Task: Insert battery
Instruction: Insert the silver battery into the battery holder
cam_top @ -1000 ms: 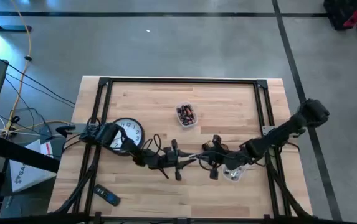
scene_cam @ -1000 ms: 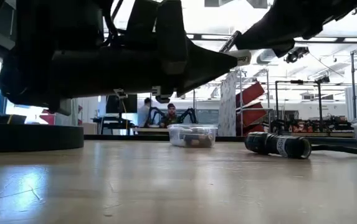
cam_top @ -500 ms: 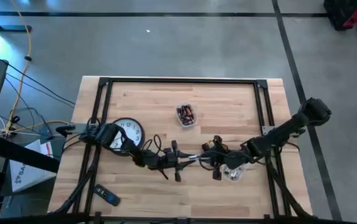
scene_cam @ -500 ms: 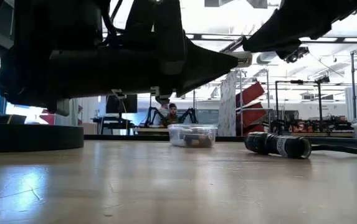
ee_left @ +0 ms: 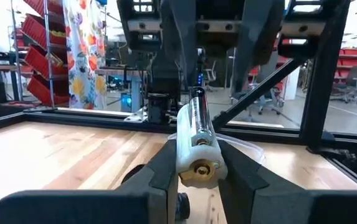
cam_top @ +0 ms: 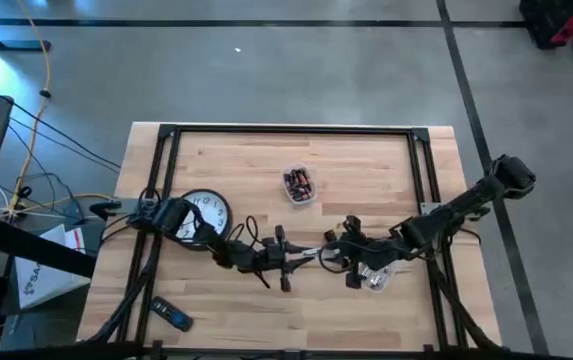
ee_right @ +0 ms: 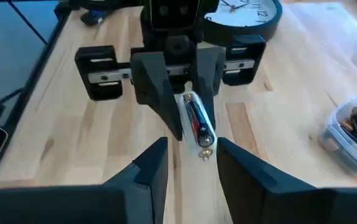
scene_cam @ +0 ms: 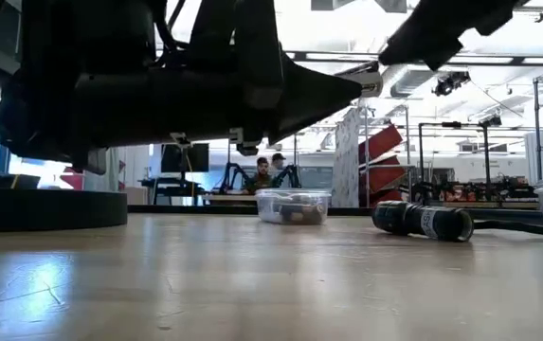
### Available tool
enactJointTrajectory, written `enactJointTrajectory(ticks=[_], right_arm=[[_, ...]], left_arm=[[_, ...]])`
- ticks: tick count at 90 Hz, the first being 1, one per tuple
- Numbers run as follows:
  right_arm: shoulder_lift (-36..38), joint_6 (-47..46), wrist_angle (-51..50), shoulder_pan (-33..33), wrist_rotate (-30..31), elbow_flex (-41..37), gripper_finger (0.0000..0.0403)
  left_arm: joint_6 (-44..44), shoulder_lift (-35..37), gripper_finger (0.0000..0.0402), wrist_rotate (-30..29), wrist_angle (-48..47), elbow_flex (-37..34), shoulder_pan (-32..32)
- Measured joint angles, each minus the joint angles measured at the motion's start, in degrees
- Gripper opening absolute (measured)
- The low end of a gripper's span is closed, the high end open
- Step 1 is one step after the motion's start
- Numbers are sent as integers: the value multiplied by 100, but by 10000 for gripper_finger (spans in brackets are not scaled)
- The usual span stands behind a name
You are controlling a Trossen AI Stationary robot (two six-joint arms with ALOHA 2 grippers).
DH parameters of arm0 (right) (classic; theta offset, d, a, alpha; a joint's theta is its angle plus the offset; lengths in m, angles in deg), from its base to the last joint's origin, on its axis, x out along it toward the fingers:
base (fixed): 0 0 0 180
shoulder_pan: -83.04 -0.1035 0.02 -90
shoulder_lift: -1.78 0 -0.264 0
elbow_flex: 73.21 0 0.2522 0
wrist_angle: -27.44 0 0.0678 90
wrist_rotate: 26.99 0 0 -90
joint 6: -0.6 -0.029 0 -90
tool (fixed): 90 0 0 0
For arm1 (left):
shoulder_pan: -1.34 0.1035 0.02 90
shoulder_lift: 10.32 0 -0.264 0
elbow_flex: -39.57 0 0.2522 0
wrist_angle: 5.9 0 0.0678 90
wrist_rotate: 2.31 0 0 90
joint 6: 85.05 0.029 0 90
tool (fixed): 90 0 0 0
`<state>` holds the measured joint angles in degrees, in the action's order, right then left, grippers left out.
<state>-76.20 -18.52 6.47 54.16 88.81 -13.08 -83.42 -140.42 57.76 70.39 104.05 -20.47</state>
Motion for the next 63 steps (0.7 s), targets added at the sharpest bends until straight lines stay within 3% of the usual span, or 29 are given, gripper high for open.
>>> enactJointTrajectory(ticks=[36, 63], right_arm=[[-4, -35, 113, 2, 16, 2, 67], [-6, -35, 156, 2, 16, 2, 7]], left_arm=[[-7, 0, 63, 0, -1, 0, 0], [-7, 0, 63, 0, -1, 0, 0]])
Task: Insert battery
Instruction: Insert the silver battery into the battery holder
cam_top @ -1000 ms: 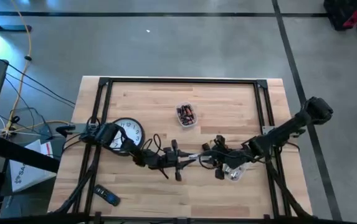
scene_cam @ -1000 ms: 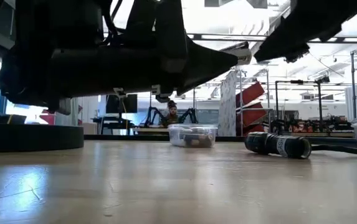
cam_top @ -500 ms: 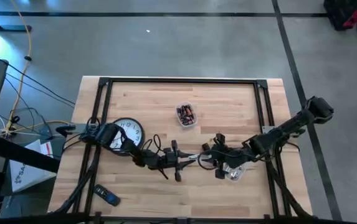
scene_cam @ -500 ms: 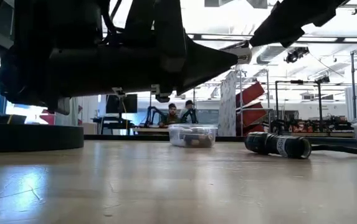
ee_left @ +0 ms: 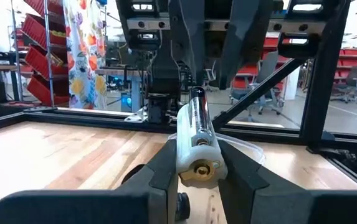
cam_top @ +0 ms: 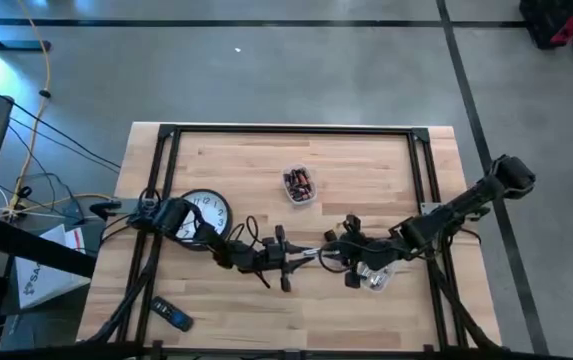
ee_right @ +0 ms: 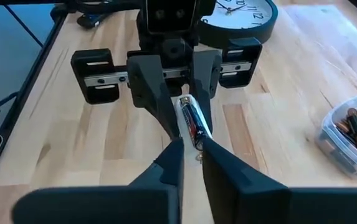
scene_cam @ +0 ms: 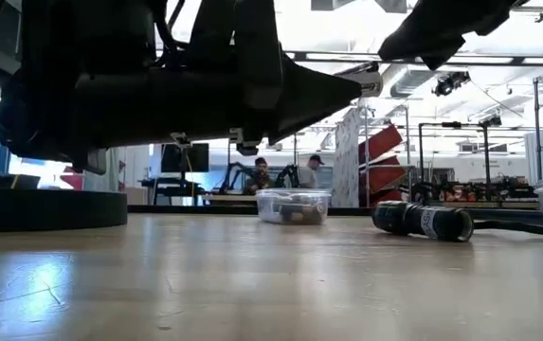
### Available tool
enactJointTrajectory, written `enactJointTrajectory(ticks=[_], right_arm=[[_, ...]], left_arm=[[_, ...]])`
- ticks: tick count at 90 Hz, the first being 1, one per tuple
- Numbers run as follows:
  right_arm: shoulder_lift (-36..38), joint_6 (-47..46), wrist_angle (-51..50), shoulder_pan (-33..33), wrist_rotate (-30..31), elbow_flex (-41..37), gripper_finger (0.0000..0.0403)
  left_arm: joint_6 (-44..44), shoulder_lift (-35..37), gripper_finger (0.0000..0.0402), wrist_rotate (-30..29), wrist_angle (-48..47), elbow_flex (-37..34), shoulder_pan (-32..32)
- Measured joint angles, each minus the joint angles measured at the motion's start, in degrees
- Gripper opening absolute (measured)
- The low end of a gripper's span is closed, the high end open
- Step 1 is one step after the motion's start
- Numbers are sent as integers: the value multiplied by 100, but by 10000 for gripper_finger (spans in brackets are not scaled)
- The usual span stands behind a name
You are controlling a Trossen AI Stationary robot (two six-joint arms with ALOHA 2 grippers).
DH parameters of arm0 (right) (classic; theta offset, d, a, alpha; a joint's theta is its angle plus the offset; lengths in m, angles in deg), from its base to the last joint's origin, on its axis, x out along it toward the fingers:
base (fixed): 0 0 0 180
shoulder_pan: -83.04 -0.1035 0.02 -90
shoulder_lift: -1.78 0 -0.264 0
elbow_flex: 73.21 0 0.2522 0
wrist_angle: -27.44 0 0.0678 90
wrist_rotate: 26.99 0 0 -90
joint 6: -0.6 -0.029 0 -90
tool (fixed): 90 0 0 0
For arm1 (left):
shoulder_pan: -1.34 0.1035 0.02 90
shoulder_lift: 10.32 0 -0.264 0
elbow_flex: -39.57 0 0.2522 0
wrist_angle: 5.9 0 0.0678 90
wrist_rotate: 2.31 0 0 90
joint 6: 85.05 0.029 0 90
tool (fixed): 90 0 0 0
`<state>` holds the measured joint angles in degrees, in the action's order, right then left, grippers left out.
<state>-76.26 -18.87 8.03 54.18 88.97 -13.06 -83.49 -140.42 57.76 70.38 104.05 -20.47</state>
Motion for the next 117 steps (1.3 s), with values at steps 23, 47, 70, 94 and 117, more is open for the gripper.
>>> enactJointTrajectory(ticks=[23, 47, 70, 94, 117], right_arm=[[-240, -109, 66, 101, 15, 4, 0], [-341, -107, 117, 177, -129, 7, 0], [-341, -107, 212, 273, -506, 7, 0], [-341, 0, 235, 466, -918, 7, 0], [-420, 146, 103, 562, -1434, 20, 0]], left_arm=[[-2, 0, 63, -15, -4, -4, 0], [0, -13, 63, -15, -13, -15, 2], [-2, -13, 63, 9, -11, -13, -4], [-44, -13, 63, -13, -15, -13, -2], [-44, -13, 63, 33, -53, -13, -2]])
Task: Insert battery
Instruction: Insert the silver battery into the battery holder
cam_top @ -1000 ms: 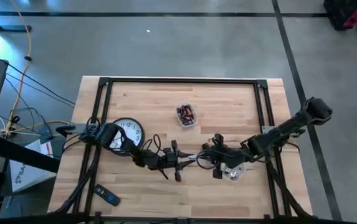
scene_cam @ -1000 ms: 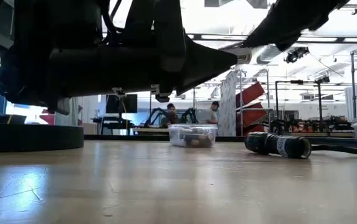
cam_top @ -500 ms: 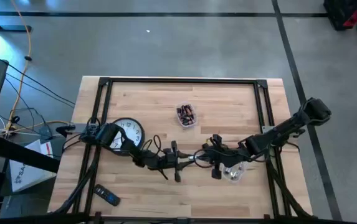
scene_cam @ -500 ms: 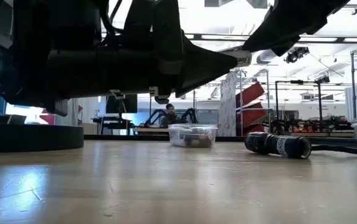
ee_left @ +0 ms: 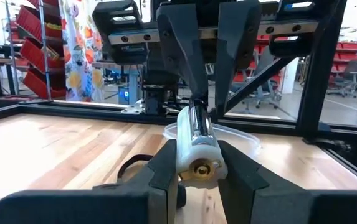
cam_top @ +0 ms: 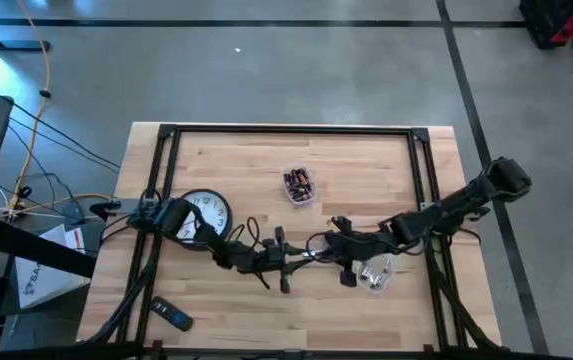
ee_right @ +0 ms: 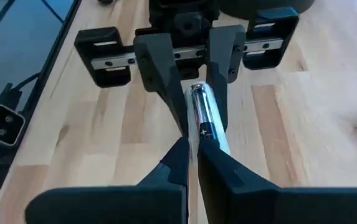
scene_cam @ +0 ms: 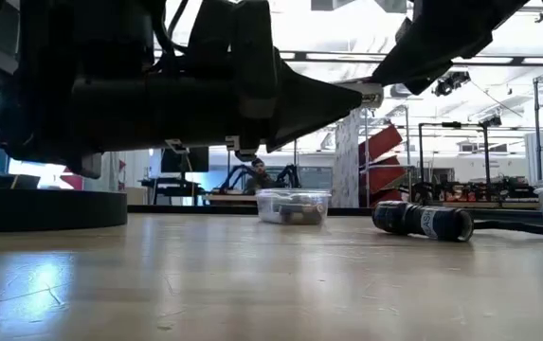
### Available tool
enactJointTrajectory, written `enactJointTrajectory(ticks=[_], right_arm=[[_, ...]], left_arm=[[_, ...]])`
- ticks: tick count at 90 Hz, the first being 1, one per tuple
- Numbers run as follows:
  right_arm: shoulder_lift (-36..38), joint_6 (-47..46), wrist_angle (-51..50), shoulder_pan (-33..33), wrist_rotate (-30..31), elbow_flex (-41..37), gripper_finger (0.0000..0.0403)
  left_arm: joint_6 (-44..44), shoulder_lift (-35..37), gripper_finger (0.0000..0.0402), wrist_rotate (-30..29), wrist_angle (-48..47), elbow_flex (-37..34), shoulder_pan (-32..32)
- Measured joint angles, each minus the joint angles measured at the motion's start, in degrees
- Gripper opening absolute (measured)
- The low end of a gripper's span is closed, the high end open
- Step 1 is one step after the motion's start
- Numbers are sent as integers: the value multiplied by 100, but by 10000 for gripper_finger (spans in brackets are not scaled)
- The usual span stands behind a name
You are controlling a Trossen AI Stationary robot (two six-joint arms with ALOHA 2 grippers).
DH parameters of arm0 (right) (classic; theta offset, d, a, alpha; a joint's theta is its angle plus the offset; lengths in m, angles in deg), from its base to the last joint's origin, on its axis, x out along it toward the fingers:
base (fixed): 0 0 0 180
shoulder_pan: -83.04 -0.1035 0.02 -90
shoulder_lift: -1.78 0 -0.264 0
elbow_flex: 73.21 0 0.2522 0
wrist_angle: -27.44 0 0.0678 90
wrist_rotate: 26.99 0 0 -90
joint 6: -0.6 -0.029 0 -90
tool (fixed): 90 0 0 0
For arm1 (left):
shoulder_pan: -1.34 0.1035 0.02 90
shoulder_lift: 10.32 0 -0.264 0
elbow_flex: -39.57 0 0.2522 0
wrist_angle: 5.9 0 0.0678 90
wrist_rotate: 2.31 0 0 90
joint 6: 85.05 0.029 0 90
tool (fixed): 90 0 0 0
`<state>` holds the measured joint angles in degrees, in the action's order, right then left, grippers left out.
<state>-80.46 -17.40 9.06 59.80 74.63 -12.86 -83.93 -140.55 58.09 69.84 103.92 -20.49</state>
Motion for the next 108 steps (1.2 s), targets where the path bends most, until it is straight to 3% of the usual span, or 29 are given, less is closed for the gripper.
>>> enactJointTrajectory(ticks=[25, 62, 79, 94, 108], right_arm=[[-69, 189, -746, 2, -71, 109, 0], [-59, -23, -2009, -26, 489, 893, 0], [-59, -371, -2055, -368, 513, 885, 0], [-198, -801, -2216, -823, 1010, 883, 0], [-703, -820, -1773, -1085, 1429, 885, 0]], left_arm=[[-2, 6, 61, -28, 65, 24, 13], [0, 20, 61, -32, 62, 22, 13], [15, 17, 61, -33, 61, -14, 11], [-190, 13, 62, -198, 58, -234, 9], [-625, 13, 62, -159, -333, -277, -60]])
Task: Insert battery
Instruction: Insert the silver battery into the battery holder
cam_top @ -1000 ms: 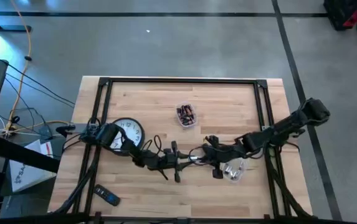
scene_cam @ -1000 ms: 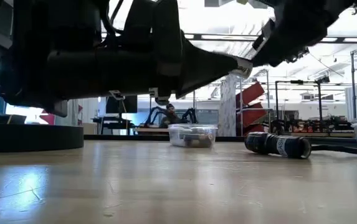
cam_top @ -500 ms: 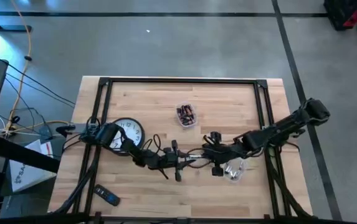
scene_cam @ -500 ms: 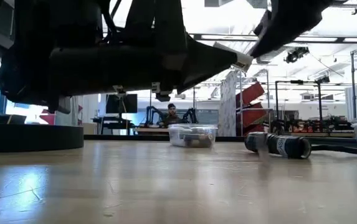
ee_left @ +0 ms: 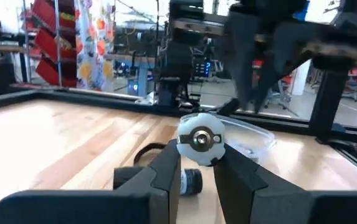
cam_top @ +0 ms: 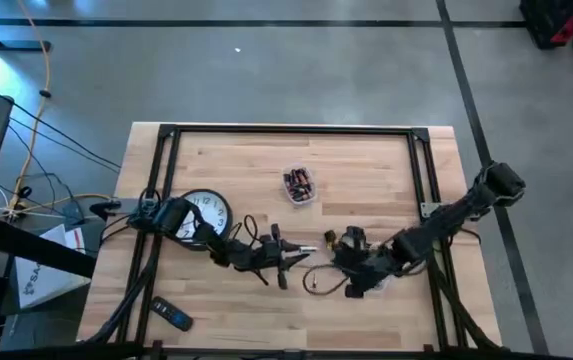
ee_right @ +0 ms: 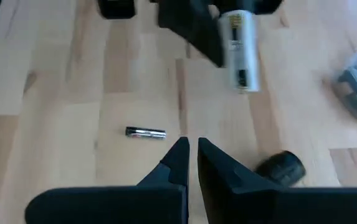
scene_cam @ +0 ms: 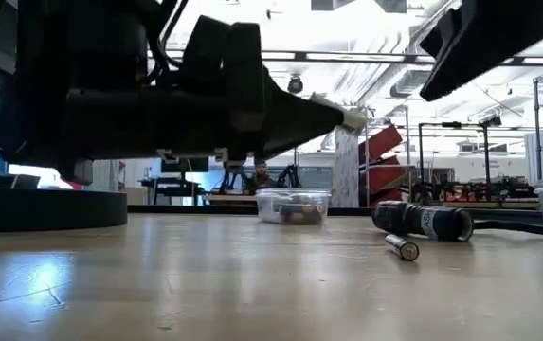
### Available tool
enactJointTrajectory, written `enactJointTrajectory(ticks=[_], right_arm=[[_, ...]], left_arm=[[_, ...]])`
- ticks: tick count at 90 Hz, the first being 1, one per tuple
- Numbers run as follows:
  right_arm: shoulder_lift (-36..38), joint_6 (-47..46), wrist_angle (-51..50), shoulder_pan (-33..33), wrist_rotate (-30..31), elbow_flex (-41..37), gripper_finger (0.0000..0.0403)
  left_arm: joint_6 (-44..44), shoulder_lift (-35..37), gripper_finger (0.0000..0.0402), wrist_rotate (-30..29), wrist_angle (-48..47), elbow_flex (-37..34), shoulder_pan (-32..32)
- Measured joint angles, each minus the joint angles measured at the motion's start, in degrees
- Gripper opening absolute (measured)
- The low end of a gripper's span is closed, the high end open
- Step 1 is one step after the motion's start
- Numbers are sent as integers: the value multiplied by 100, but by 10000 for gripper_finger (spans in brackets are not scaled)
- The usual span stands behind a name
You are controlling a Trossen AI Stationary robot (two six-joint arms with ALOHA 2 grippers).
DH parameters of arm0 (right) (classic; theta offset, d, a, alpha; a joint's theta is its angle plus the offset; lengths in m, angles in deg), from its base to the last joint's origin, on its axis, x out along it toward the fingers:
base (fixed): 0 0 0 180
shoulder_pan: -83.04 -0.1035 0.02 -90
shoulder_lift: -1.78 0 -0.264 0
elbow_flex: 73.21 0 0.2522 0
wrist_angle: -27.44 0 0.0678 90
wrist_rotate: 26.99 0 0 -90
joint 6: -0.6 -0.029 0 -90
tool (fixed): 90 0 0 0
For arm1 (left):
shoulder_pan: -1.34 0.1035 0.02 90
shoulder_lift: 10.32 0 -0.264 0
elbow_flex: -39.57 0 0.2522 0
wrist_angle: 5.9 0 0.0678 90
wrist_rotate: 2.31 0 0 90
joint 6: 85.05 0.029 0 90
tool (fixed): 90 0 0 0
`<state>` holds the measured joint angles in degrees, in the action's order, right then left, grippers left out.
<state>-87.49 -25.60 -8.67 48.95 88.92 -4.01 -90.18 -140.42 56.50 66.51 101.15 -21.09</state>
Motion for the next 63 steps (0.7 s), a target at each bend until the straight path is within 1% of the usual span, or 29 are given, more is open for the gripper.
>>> enactJointTrajectory(ticks=[11, 19, 28, 41, 49, 63], right_arm=[[-600, 251, 590, -16, 0, -2, 0], [-1002, 348, 1060, 3, -71, -2, 0], [-1342, 372, 1517, 29, -113, -4, 0], [-1611, 372, 2094, 36, -86, -4, 0], [-1656, 326, 2151, 36, 63, -4, 0], [-1656, 200, 2102, 29, 90, -4, 0]], left_arm=[[-668, -4, 62, 67, -1220, 109, -188], [-1025, -4, 62, 13, -1743, 189, -313], [-1286, -4, 62, -126, -2030, 215, -442], [-1518, 8, 62, -248, -2384, 228, -556], [-1589, 26, 62, -254, -2581, 233, -589], [-1470, 26, 62, -203, -2631, 215, -611]])
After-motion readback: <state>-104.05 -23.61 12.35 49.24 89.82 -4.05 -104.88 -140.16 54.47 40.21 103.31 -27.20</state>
